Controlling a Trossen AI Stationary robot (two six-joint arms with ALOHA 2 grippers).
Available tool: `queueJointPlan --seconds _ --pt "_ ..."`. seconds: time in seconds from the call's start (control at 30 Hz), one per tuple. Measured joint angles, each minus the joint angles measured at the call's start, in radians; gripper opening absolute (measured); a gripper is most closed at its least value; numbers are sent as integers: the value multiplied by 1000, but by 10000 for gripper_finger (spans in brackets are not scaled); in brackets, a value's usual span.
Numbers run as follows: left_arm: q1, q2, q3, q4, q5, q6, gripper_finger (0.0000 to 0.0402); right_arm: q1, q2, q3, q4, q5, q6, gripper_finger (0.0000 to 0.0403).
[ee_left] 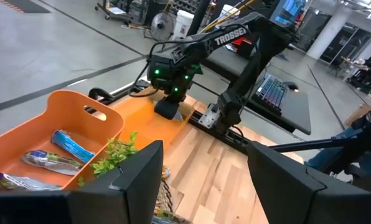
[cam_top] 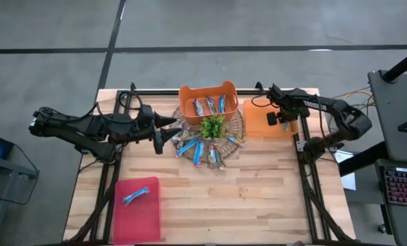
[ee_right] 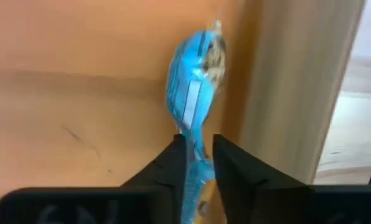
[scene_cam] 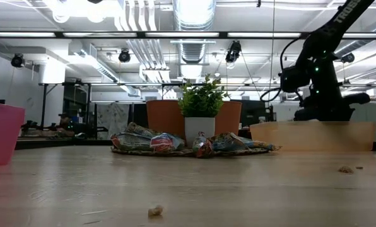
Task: Pick and place Granola Bars by type
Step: Put the orange granola bar into the orange bin
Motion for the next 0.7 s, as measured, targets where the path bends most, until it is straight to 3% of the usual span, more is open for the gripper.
queueJointPlan --seconds 0.3,0.7 --pt "0 0 0 1 18 11 216 0 -194 0 37 46 -9 173" --pt "1 0 0 1 -18 36 216 45 -561 1 68 -147 -22 223"
